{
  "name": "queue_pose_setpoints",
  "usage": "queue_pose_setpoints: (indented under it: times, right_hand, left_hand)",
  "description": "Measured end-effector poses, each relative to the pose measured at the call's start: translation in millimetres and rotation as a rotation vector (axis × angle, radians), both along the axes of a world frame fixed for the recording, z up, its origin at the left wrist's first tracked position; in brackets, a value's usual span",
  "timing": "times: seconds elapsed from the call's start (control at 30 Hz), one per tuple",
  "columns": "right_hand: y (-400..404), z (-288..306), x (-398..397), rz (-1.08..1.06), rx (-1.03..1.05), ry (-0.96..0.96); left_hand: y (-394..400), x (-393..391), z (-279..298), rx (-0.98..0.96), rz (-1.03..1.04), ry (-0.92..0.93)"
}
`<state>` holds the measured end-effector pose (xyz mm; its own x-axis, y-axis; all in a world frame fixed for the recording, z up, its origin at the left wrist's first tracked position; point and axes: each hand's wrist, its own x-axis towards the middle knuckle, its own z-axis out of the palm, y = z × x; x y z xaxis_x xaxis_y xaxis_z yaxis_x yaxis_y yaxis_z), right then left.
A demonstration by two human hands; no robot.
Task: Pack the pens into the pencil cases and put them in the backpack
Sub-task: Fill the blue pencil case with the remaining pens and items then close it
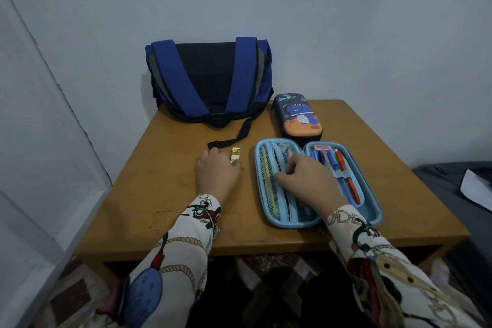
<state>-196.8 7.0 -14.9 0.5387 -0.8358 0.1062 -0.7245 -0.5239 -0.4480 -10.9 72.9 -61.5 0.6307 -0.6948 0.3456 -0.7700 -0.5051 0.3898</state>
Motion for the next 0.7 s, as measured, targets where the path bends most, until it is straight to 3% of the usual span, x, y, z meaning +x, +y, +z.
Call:
queue_pose_setpoints:
  times: [0.53,0.7]
  right_hand:
    - [6,10,2,0.031,0.022,0.084]
    - [9,14,-2,-0.004,0.072,-0.007]
  left_hand:
    - [5,-1,-1,-0.158,-0.190,0.196]
    - [9,-4,2,-0.281,-0.177,0.195]
